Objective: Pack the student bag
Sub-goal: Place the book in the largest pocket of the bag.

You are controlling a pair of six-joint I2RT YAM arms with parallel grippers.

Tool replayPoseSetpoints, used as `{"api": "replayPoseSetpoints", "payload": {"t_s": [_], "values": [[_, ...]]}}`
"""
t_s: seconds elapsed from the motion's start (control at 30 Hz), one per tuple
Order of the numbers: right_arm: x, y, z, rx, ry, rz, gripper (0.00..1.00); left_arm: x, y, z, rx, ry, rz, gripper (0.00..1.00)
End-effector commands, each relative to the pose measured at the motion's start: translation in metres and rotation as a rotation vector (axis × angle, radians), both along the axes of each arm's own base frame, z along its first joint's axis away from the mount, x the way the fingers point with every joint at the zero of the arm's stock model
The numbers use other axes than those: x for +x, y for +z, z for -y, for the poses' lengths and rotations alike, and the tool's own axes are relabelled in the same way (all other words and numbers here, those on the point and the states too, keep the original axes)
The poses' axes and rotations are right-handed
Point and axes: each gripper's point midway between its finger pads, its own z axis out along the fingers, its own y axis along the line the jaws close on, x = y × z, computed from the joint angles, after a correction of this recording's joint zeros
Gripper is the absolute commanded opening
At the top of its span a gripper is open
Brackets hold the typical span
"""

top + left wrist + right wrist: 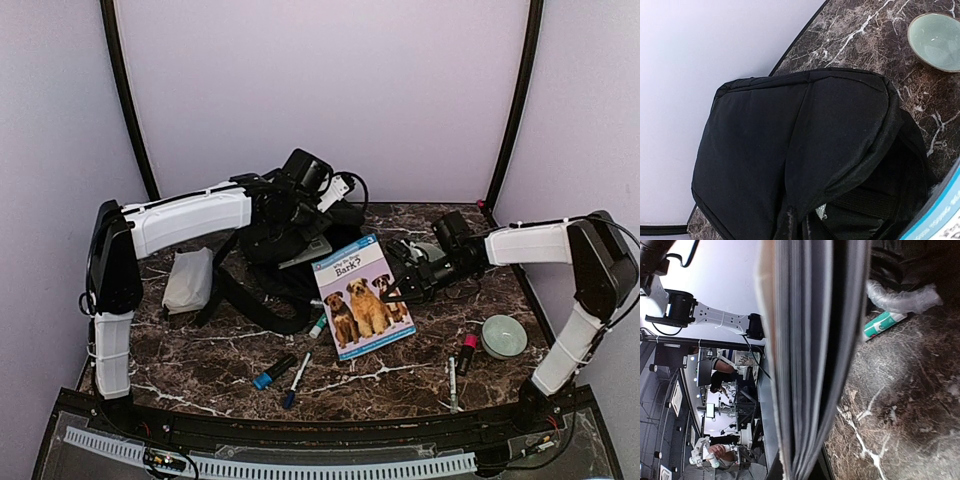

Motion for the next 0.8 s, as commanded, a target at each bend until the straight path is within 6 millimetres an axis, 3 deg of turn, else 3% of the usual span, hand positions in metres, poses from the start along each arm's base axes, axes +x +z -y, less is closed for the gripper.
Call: {"api": "replayPoseSetpoints", "payload": {"t_s": [0.0, 0.13, 0.27, 0.57, 0.77], "values": [[-0.009, 0.019, -0.036, 0.066, 0.094, 0.033, 0.0, 0.004, 0.09, -0.003, -0.197, 0.023, 0.158, 0.0], [0.0, 0.003, -0.056, 0.029, 0.1, -0.001, 0.0, 0.0, 0.101, -0.006, -0.217, 0.019, 0.167, 0.0], [0.025, 0.001, -0.069, 0.051, 0.039, 0.018, 0.0, -0.008, 0.111, -0.009, -0.241, 0.003, 0.171, 0.0], [0.087, -0.024, -0.109, 0.063, 0.016, -0.048, 0.0, -0.024, 0.125, -0.015, -0.271, -0.031, 0.183, 0.0], [0.127, -0.018, -0.132, 0.144, -0.033, -0.145, 0.0, -0.035, 0.12, -0.016, -0.268, -0.058, 0.165, 0.0]]}}
